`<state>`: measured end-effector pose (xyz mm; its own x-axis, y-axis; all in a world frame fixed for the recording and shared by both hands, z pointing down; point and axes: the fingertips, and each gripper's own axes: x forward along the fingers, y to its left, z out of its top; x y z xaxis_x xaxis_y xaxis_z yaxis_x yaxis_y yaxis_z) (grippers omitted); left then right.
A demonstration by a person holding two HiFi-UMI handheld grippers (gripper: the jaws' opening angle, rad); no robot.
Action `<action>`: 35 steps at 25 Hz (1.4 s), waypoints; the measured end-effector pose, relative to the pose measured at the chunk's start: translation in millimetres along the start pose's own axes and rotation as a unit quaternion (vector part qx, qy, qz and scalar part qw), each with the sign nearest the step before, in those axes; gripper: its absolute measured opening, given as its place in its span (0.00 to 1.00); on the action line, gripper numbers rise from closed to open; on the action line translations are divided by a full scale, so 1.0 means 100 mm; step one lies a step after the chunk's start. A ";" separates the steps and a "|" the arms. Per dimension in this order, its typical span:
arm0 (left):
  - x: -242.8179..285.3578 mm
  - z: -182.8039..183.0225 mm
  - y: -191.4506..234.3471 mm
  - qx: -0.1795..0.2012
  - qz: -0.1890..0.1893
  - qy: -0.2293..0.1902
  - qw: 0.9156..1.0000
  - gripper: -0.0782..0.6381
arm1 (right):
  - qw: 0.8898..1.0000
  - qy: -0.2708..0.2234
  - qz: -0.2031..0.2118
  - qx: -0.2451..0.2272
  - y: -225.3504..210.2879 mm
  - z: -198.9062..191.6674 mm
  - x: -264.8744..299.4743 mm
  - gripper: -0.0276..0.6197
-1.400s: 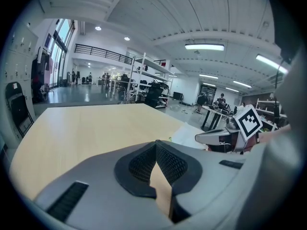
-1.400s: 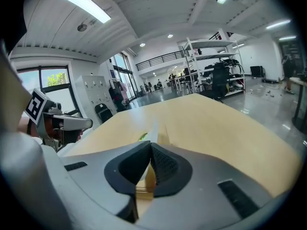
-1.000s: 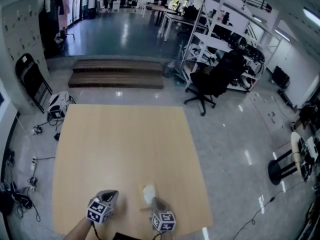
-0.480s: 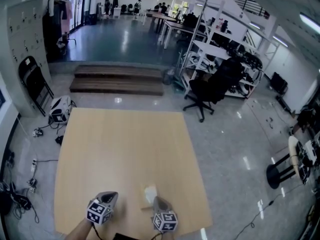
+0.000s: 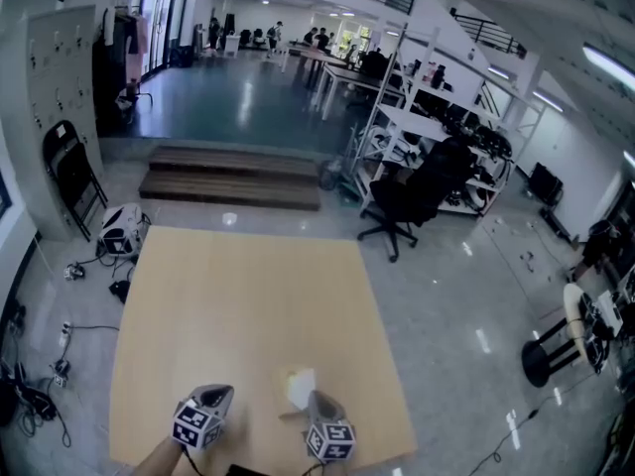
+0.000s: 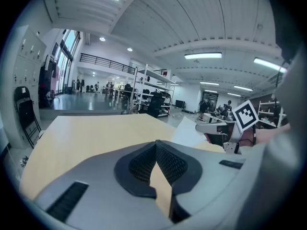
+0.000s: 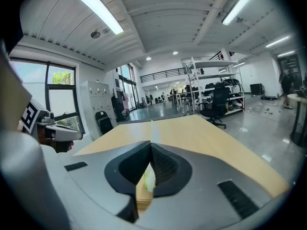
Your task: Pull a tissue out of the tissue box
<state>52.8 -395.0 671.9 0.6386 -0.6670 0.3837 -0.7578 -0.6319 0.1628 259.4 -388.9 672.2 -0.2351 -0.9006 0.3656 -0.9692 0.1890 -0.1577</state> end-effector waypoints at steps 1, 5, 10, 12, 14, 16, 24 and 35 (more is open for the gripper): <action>-0.01 0.02 0.00 0.001 0.000 -0.003 1.000 0.12 | 1.000 -0.005 -0.002 -0.001 0.00 0.04 -0.01 0.05; -0.07 0.09 -0.04 0.006 0.002 -0.014 1.000 0.12 | 1.000 -0.024 -0.006 -0.007 -0.03 0.20 -0.09 0.05; -0.19 0.11 -0.10 0.011 0.001 -0.025 1.000 0.12 | 0.998 -0.051 -0.010 -0.017 -0.01 0.44 -0.21 0.05; -0.26 0.11 -0.10 0.012 0.001 -0.030 0.999 0.12 | 0.998 -0.058 -0.010 -0.020 0.03 0.49 -0.25 0.05; -0.31 0.10 -0.10 0.015 0.002 -0.030 0.999 0.12 | 0.998 -0.064 -0.010 -0.023 0.08 0.52 -0.28 0.05; -0.36 0.11 -0.12 0.019 0.003 -0.030 0.999 0.12 | 0.997 -0.068 -0.010 -0.027 0.12 0.52 -0.33 0.05; -0.66 0.25 -0.13 0.035 0.011 -0.053 0.998 0.12 | 0.996 -0.078 -0.003 -0.034 0.35 0.52 -0.54 0.05; -1.16 0.31 -0.06 0.033 0.031 -0.088 0.995 0.12 | 0.993 -0.098 0.004 -0.058 0.85 0.51 -1.00 0.05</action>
<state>-12.3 -326.1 598.7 0.6096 -0.7601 0.2251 -0.7892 -0.6086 0.0823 203.8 -302.7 575.2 -0.2348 -0.9557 0.1775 -0.9720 0.2298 -0.0487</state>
